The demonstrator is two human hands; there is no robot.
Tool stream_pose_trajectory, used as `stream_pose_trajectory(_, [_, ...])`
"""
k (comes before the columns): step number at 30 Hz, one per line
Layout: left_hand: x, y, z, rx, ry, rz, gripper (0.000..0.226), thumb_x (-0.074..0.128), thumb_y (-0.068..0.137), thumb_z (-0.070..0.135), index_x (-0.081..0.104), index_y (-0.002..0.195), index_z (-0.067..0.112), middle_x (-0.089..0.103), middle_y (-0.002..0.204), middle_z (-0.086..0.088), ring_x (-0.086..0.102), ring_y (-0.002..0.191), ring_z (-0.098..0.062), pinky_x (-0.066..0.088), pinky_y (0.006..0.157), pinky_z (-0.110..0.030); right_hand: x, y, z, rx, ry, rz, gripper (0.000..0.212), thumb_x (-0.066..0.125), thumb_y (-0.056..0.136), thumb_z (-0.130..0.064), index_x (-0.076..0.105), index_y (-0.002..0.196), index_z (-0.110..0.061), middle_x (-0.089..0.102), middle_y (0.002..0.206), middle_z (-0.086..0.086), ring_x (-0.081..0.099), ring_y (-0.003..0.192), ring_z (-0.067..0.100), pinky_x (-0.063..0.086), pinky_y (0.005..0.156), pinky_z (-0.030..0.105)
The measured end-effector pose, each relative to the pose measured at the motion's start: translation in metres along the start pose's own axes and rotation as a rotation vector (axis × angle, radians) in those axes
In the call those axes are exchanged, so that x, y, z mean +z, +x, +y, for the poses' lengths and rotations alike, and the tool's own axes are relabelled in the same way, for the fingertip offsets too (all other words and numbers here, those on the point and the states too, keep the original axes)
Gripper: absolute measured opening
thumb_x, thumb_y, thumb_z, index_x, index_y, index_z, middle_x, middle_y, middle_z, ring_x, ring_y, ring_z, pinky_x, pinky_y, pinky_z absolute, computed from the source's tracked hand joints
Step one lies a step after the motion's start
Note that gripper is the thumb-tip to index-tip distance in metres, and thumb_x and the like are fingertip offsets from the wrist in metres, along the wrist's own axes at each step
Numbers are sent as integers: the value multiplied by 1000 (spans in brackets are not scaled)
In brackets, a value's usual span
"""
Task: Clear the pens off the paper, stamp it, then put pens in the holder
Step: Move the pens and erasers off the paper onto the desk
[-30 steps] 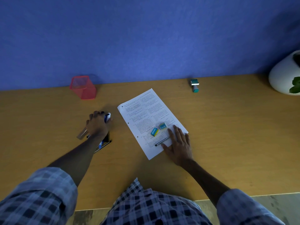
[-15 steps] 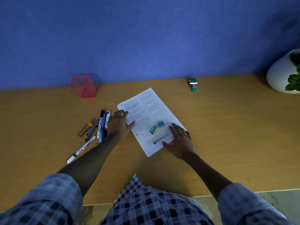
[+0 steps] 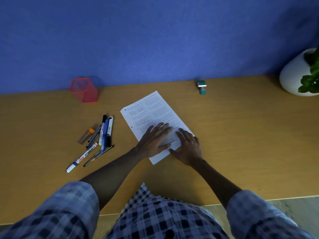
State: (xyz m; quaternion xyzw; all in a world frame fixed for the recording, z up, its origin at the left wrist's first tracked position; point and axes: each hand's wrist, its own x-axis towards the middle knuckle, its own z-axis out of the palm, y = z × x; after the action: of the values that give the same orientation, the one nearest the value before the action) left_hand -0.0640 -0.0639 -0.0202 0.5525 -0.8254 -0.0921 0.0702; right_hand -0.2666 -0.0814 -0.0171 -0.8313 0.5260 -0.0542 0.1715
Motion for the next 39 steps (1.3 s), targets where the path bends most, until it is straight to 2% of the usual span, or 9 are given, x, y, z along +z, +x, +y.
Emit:
stream_pose_trajectory(4, [10,11,15,18,0,-55,64,42,99,48,26,154,19,23,162,-3,19,150,-24,21,119,-54,0,-1,-1,5,28,10,85,61,79,-63,34,149,-23,33,158,-1,31,145,20,26,116,46])
stream_pose_trajectory(9, [18,12,24,-29,63,64,52,48,99,30,42,146,10,39,153,-10,35,143,-29,38,109,-57,3,-2,0,13,39,12,86,62,78,-63,34,149,-23,32,159,-1,30,146,20,23,117,44])
stream_pose_trajectory(14, [15,10,12,-156,88,-33,55,34,104,33,24,154,12,19,162,-6,17,150,-28,24,117,-55,5,-3,3,6,21,2,86,58,80,-66,33,149,-22,27,161,0,26,147,19,21,117,43])
stream_pose_trajectory(21, [2,-5,-13,-282,111,-29,53,35,103,31,30,151,9,24,161,-10,25,148,-30,29,115,-54,7,-3,2,0,30,29,84,59,80,-67,37,147,-20,31,159,1,33,145,23,24,117,47])
stream_pose_trajectory(29, [-6,-37,-42,-444,153,-26,54,31,104,30,22,154,8,16,163,-8,16,150,-27,19,119,-54,12,-3,4,-1,14,26,85,54,78,-70,37,146,-22,31,159,0,35,144,24,25,116,49])
stream_pose_trajectory(39, [-16,-80,-74,-590,195,43,50,41,101,22,36,148,4,32,157,-9,26,147,-28,14,118,-53,15,-2,6,-7,-15,33,85,50,78,-72,38,145,-22,34,158,0,38,142,24,28,115,50])
